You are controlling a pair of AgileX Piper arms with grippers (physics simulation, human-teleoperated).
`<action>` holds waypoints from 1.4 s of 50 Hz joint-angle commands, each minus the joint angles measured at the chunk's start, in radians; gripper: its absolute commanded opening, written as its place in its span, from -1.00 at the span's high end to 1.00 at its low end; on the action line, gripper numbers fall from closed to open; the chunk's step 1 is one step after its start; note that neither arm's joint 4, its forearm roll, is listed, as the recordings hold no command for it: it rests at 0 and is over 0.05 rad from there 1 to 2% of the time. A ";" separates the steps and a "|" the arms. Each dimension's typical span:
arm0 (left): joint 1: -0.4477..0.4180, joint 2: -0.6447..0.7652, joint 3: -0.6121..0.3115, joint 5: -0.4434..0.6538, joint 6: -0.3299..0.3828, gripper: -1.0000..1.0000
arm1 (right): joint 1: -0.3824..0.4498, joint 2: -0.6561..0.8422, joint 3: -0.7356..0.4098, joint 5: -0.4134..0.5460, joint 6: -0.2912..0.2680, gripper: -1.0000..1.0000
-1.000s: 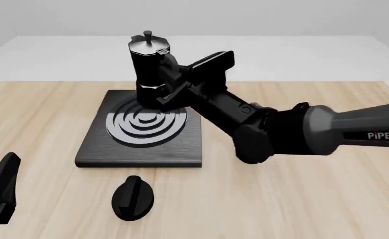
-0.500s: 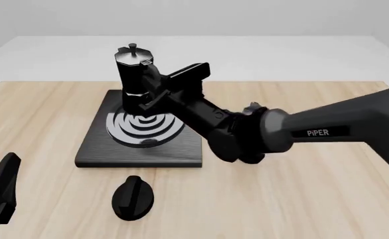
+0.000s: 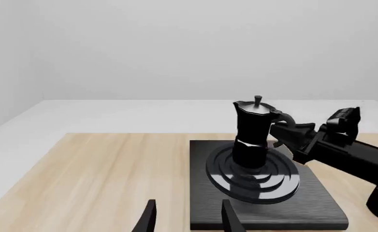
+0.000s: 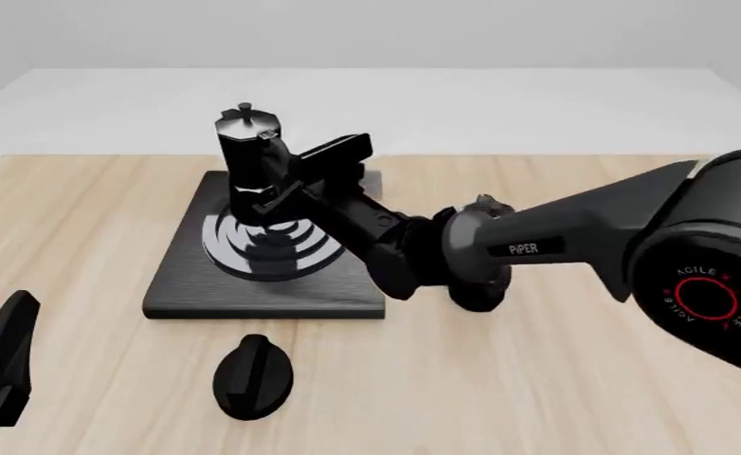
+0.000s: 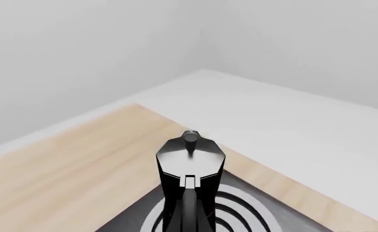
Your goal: Put the right moka pot on the stove.
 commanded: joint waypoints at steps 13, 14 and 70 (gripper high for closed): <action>0.000 0.000 0.000 0.000 0.000 -1.00 | -0.058 0.143 -0.204 0.038 0.016 1.00; 0.000 0.000 0.000 0.000 0.000 -1.00 | -0.061 0.151 -0.207 0.037 0.020 1.00; 0.000 0.000 0.000 0.000 0.000 -1.00 | -0.039 -0.029 0.130 -0.056 0.018 -1.00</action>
